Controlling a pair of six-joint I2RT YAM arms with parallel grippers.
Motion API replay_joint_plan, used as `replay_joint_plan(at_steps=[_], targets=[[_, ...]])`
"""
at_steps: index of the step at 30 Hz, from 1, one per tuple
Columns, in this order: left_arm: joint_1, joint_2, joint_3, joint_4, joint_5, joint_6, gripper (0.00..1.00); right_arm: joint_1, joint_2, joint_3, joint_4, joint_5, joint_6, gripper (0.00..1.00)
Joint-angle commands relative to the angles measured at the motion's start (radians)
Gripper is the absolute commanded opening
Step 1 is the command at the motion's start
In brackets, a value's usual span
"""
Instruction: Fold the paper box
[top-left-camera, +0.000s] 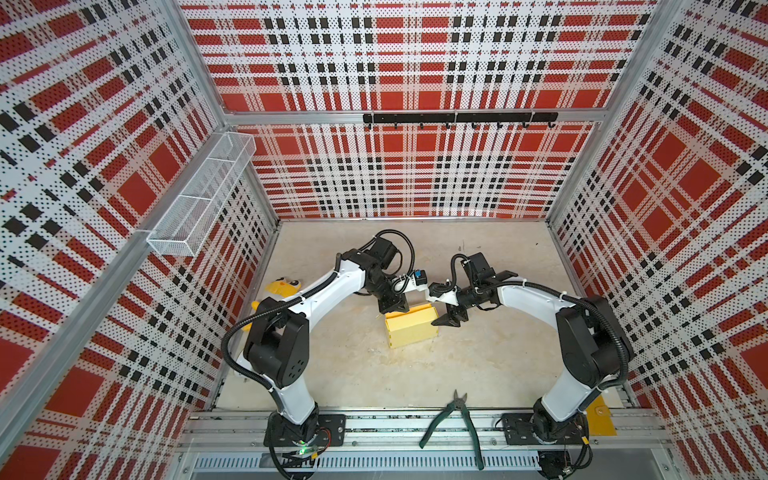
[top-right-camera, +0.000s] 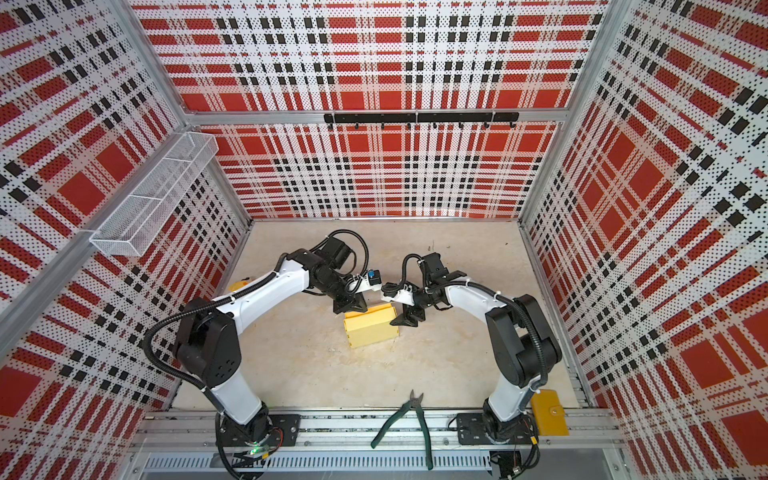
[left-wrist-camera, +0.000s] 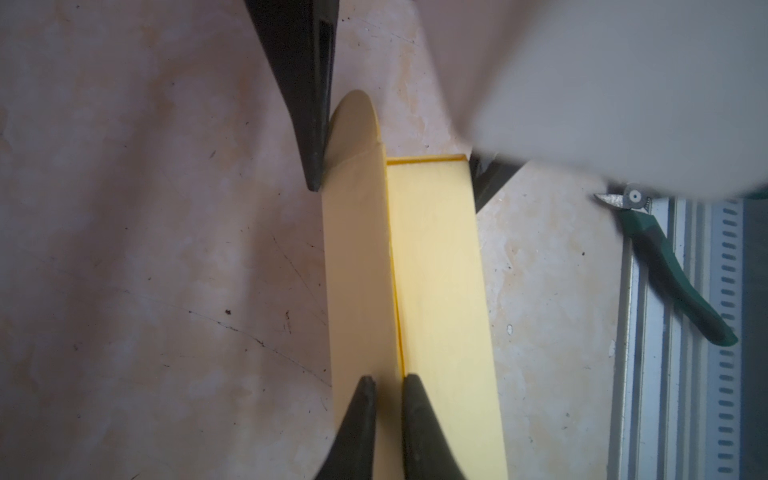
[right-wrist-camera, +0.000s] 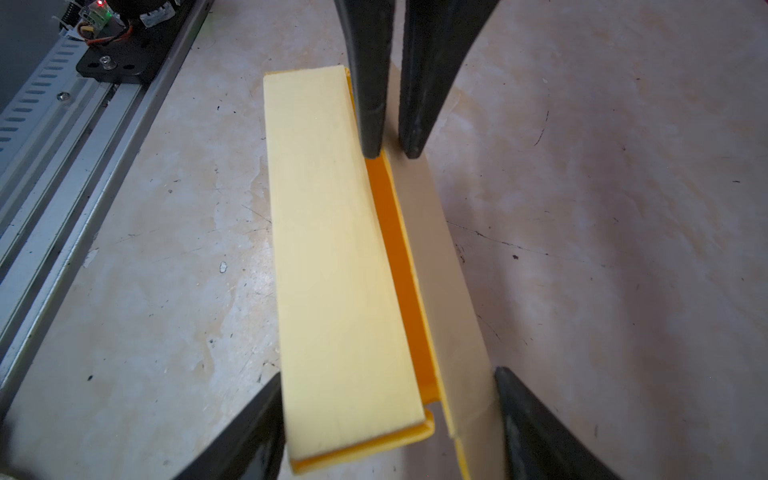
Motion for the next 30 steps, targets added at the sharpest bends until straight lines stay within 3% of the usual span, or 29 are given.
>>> replay_joint_plan(at_steps=[1, 10, 16, 30], targets=[[-0.031, 0.012, 0.017, -0.009, 0.002, 0.008, 0.16, 0.062, 0.012, 0.061, 0.044, -0.026, -0.040, 0.82], [-0.032, 0.003, 0.014, -0.011, -0.002, 0.014, 0.16, 0.067, -0.016, 0.068, 0.092, -0.026, -0.024, 0.89], [-0.034, -0.005, 0.014, -0.011, 0.002, 0.017, 0.16, 0.066, -0.031, 0.047, 0.146, 0.035, -0.031, 0.93], [-0.040, -0.015, 0.032, -0.020, 0.033, 0.016, 0.14, 0.073, -0.083, 0.029, 0.218, 0.065, -0.036, 0.96]])
